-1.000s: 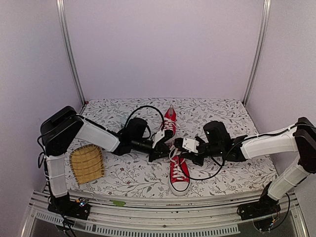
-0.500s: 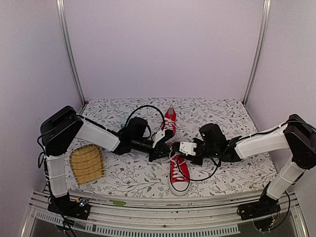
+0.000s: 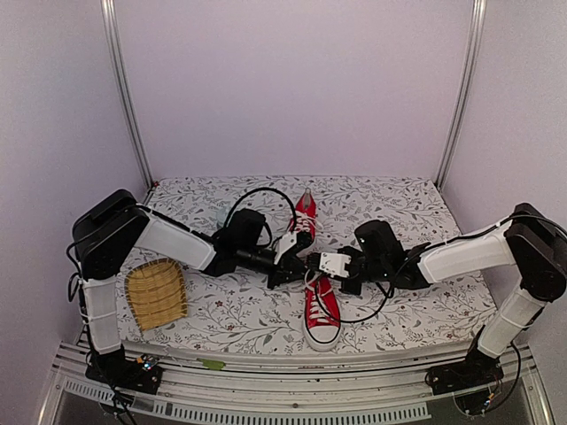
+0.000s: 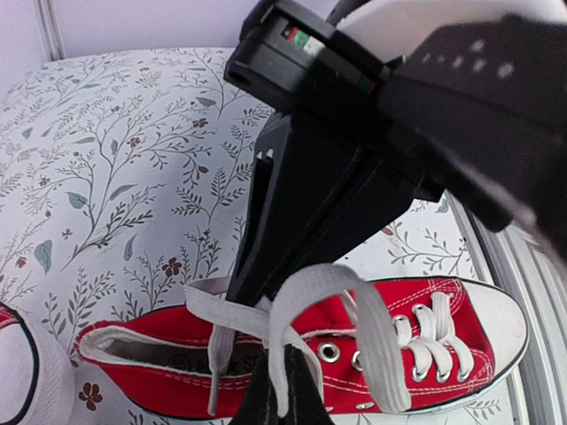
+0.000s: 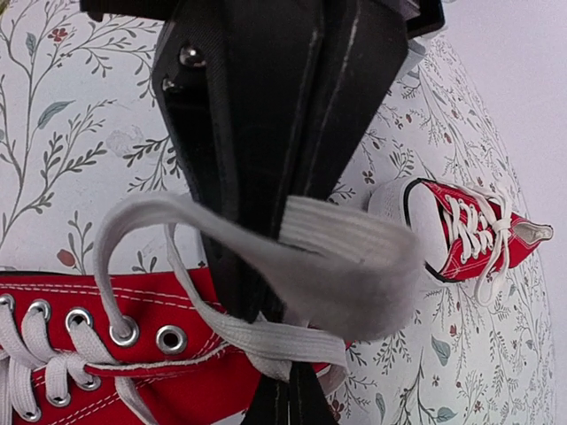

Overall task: Tie the shoes
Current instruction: Cross the shoelace, then tie the shoelace with the crossed shoelace.

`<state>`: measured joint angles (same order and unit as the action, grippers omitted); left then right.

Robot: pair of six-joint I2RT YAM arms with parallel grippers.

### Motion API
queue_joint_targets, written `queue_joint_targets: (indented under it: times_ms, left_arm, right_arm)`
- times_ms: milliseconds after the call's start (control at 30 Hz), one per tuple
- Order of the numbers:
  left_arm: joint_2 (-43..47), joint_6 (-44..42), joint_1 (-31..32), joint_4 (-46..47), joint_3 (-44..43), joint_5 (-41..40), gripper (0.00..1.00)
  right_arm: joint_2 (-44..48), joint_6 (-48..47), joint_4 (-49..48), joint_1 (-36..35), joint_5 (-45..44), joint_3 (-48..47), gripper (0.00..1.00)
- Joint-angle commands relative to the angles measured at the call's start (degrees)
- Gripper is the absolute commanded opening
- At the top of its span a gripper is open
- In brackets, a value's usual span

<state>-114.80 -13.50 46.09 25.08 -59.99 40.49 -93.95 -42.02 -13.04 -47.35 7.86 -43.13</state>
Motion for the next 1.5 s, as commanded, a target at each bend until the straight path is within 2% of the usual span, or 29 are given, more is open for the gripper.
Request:
queue_joint_targets:
  times_ms: [0,33,133,200,300,500,700,867,933,1033,1133,1333,1467]
  left_arm:
    - [0.6,-1.7,-0.7,-1.9,-0.2,-0.5,0.00]
    - [1.3,-2.1,-0.8,-2.1,0.1,-1.2,0.02]
    - [4.7,-4.4,-1.0,-3.4,1.4,-4.2,0.32]
    - [6.7,-6.2,-1.3,-5.6,1.9,-9.1,0.47]
    - [9.0,-10.1,-1.4,-12.6,1.8,-14.3,0.57]
    - [12.1,-15.9,-1.2,-26.2,2.9,-19.6,0.56]
    - [14.5,-17.7,-0.8,-28.9,5.5,-23.6,0.36]
    - [13.2,-18.3,0.4,-29.9,5.4,-21.9,0.31]
    - [13.7,-19.3,1.9,-27.7,7.0,-19.8,0.33]
    - [14.2,-20.1,4.9,-17.4,10.3,-18.8,0.46]
    - [11.6,-18.6,6.5,-13.2,9.1,-21.3,0.55]
    - [6.4,-20.3,8.4,-10.7,6.7,-26.0,0.57]
    - [4.0,-20.8,9.0,-10.3,5.1,-27.2,0.50]
  right_arm:
    - [1.5,3.4,2.8,0.1,-0.7,-2.3,0.01]
    - [2.2,4.5,3.6,0.1,-0.3,-2.4,0.01]
    - [4.1,7.0,7.0,0.1,2.3,-2.7,0.01]
    - [5.1,9.2,9.9,0.1,4.2,-3.1,0.01]
    - [6.2,11.9,14.8,0.3,7.0,-3.9,0.01]
    - [7.6,16.4,20.5,1.3,13.2,-6.1,0.01]
    - [8.6,20.0,21.8,3.0,14.9,-6.3,0.01]
    - [9.6,22.8,21.8,4.9,15.8,-6.1,0.01]
    - [9.9,23.9,22.1,5.6,16.4,-6.1,0.01]
    - [9.9,25.7,22.8,6.1,17.5,-6.3,0.01]
    - [9.0,27.9,23.9,6.9,18.6,-6.8,0.01]
    - [8.8,32.0,23.6,7.4,19.7,-6.7,0.01]
    - [9.1,33.5,23.3,7.5,19.3,-7.0,0.01]
